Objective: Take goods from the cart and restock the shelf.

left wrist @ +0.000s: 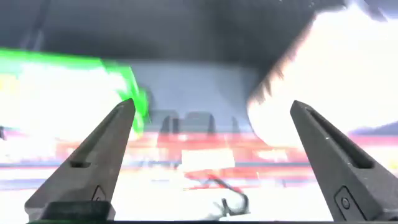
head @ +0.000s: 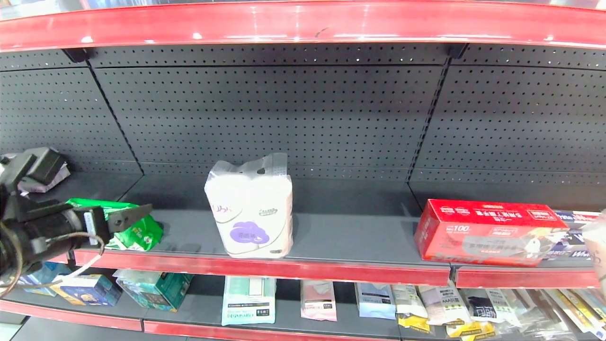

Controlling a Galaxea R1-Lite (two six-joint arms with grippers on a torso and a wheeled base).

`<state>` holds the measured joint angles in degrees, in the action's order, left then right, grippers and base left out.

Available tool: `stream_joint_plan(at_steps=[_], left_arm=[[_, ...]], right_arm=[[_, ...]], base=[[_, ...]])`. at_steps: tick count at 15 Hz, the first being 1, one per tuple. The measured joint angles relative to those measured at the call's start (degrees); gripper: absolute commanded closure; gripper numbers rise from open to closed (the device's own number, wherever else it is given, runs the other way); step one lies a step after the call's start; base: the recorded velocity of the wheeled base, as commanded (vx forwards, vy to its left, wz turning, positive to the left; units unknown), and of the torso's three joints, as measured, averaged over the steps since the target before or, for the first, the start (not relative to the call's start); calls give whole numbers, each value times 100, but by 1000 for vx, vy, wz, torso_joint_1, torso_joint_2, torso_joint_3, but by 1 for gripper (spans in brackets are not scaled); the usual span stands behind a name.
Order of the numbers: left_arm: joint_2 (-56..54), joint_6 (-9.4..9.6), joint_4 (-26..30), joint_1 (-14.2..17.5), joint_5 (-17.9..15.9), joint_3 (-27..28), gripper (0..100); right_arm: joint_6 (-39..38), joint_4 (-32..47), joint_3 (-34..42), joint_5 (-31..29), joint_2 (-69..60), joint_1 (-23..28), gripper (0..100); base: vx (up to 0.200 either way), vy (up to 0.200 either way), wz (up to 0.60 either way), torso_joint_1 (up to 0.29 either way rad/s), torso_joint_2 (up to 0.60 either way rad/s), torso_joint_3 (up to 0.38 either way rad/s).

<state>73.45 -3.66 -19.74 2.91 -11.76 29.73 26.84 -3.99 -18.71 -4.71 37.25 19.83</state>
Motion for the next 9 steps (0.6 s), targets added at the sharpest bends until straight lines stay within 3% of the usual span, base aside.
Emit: stream_joint_plan(at_steps=[4,6,7,9], left_arm=[[-1786,43,630,-22,-523,-968,0],[-2731,238,1090,-27,-561,-1419,0],[-3092,330,1293,-27,-380,-1582,0],[-3735,428,1571,-27,299,-1887,0]], right_arm=[[-20,-15,-193,371,288,-295,100],[-22,-24,-204,430,343,-335,100],[-30,-22,-204,455,343,-346,100],[-52,-22,-204,596,315,-396,100]], base=[[0,0,0,0,0,0],[0,0,0,0,0,0],[0,0,0,0,0,0],[0,0,0,0,0,0]])
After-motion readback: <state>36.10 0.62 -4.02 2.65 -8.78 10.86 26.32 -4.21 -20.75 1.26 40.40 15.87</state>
